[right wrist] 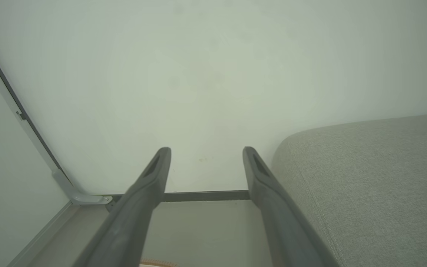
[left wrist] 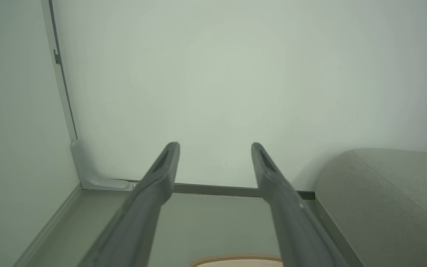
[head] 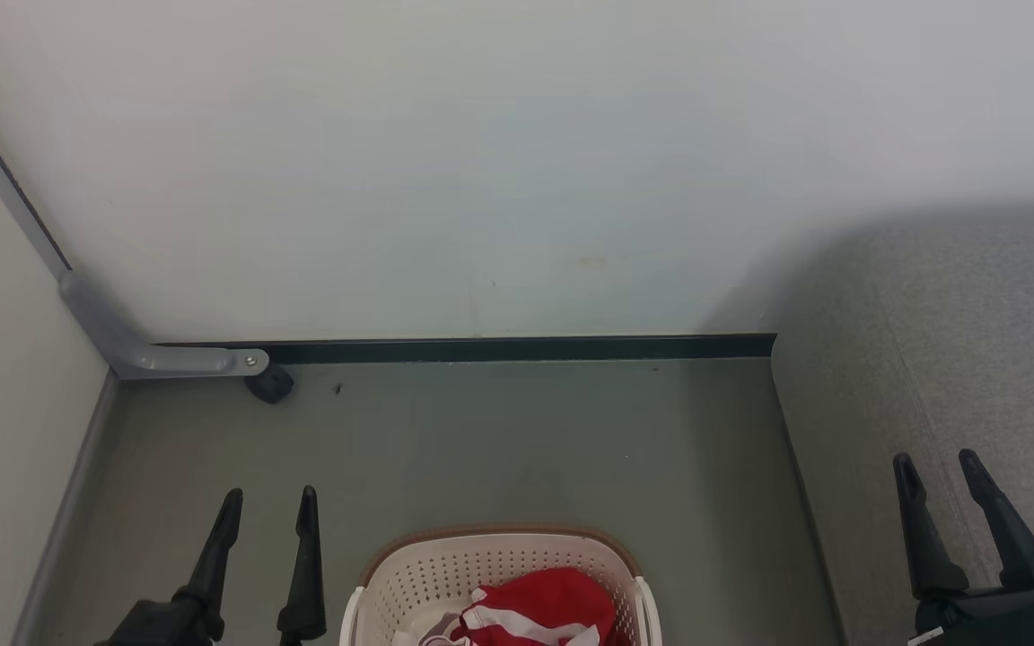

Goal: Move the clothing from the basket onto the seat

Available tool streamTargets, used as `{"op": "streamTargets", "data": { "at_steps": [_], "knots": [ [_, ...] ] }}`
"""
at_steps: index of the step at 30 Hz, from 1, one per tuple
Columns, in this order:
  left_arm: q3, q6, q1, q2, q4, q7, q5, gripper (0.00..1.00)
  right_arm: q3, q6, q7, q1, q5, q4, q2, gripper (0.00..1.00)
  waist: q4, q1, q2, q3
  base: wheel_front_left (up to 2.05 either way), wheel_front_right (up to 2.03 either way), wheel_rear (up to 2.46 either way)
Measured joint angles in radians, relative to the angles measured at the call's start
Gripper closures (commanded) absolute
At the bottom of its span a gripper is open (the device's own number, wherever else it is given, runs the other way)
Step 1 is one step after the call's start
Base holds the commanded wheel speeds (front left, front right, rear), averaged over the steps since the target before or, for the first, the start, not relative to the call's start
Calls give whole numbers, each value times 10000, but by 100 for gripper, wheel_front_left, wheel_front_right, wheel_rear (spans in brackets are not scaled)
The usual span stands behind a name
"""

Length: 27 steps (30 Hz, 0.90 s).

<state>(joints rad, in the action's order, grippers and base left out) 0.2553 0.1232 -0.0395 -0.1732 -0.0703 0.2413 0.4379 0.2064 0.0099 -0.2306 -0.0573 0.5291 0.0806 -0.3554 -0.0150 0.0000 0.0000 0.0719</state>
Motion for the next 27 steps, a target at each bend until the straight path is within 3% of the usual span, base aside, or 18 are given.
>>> {"op": "streamTargets", "data": {
  "at_steps": [27],
  "knots": [
    [844, -8, -2011, 656, -729, -775, -219, 0, -416, 433, -86, -1134, 370, -247, -205, 0, -305, 1, 1, 2225, 0, 0, 0]
  ]
}}
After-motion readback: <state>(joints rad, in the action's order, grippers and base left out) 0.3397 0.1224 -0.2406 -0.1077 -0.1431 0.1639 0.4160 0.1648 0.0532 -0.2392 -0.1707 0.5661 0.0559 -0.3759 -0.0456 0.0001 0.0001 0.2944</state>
